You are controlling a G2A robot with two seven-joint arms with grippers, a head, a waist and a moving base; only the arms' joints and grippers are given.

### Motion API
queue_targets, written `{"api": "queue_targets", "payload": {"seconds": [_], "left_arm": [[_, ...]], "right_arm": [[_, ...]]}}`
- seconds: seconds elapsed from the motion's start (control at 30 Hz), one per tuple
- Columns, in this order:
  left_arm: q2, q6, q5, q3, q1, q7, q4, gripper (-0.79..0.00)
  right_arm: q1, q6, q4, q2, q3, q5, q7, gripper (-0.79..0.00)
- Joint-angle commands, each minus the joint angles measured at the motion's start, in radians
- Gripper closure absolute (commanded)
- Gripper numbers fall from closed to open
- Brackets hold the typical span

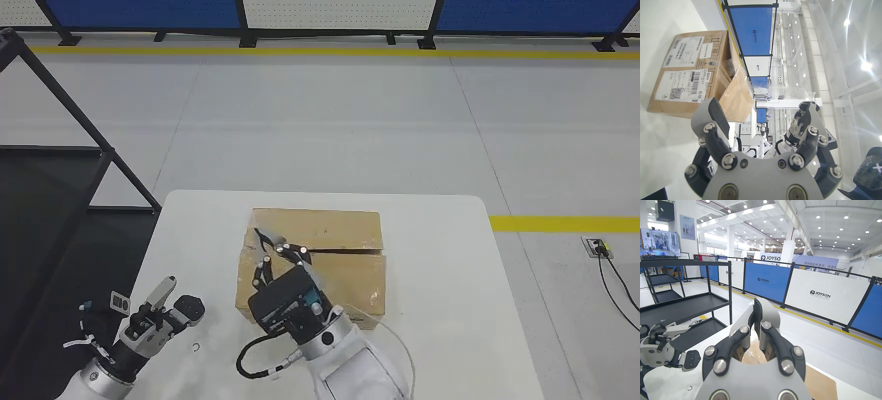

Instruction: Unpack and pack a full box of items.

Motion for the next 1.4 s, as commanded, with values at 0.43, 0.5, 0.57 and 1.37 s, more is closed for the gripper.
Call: {"api": "queue_targets", "payload": {"seconds": [0.43, 0.5, 0.57, 1.37], "left_arm": [[0.0, 0.0, 0.0, 0.0, 0.0, 0.0, 0.0, -0.785], [0.0, -0.001, 0.002, 0.001, 0.0, 0.003, -0.001, -0.785], [0.002, -0.005, 0.03, 0.009, 0.002, 0.007, -0.006, -0.785], [0.025, -0.046, 0.048, 0.111, -0.032, -0.161, 0.03, -0.785]], "right_arm": [[0.049, -0.024, 0.025, -0.034, -0.026, 0.037, -0.012, 0.0], [0.056, -0.028, 0.027, -0.038, -0.023, 0.046, 0.021, 0.0], [0.06, -0.025, 0.033, -0.041, -0.016, 0.046, 0.053, 0.0], [-0.011, -0.064, 0.001, -0.037, 0.049, 0.096, 0.055, 0.0]]}}
